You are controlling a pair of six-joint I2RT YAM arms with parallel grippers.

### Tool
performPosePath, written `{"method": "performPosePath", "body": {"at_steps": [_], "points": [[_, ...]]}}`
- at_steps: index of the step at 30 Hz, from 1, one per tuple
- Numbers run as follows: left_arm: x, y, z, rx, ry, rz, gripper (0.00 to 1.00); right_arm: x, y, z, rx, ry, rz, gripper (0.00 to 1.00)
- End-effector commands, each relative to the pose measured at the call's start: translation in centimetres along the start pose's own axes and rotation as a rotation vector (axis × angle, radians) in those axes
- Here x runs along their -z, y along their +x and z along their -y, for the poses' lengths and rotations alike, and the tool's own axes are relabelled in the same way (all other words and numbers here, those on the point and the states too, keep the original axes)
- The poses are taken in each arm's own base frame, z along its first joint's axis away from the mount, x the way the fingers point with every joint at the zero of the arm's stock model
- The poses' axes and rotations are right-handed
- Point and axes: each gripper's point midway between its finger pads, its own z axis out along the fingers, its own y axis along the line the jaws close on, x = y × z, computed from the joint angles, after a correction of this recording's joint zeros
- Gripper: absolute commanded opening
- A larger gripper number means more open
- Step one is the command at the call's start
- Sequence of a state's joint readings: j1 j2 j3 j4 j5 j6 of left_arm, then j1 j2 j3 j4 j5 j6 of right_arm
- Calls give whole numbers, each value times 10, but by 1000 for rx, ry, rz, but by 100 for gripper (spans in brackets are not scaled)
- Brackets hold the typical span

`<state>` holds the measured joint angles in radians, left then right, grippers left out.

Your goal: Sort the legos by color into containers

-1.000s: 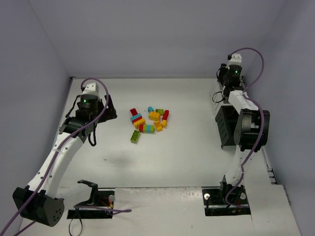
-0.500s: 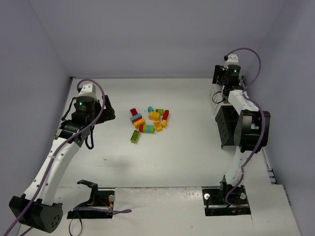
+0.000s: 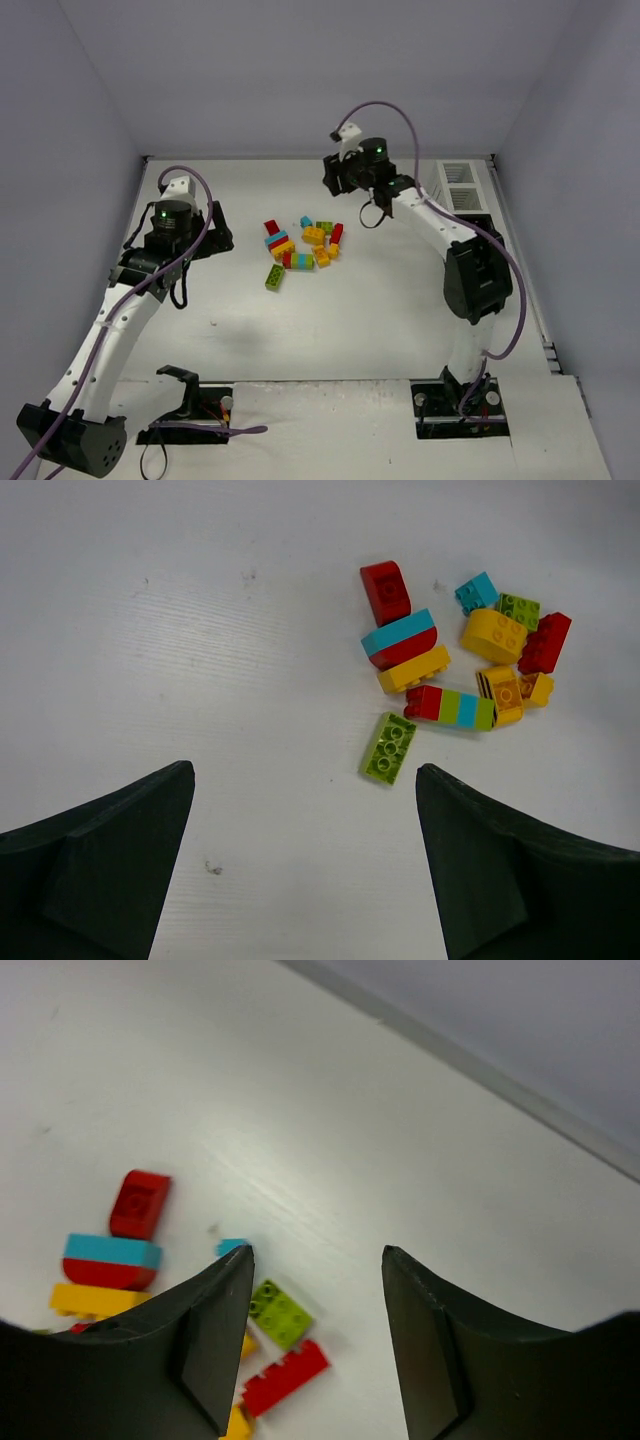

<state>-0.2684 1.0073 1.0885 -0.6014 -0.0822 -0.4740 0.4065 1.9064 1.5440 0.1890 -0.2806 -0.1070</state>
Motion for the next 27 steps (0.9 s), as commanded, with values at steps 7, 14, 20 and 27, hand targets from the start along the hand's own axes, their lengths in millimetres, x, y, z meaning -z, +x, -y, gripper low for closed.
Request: {"method": "performPosePath", "body": {"at_steps": [7,14,20,27], "points": [[18,5,-1,2,20,-5,85,-61,29,-93,45,-211,-85,50],[27,13,-5,11,16,-15,85,-87,64,-108,39,-221,-152,48],[28,17,-11,5,-4,-19,85,-92,86,-108,45,-185,-199,33],[25,14,-9,1,-2,-20,85,-92,86,-99,71,-136,-206,33]]}}
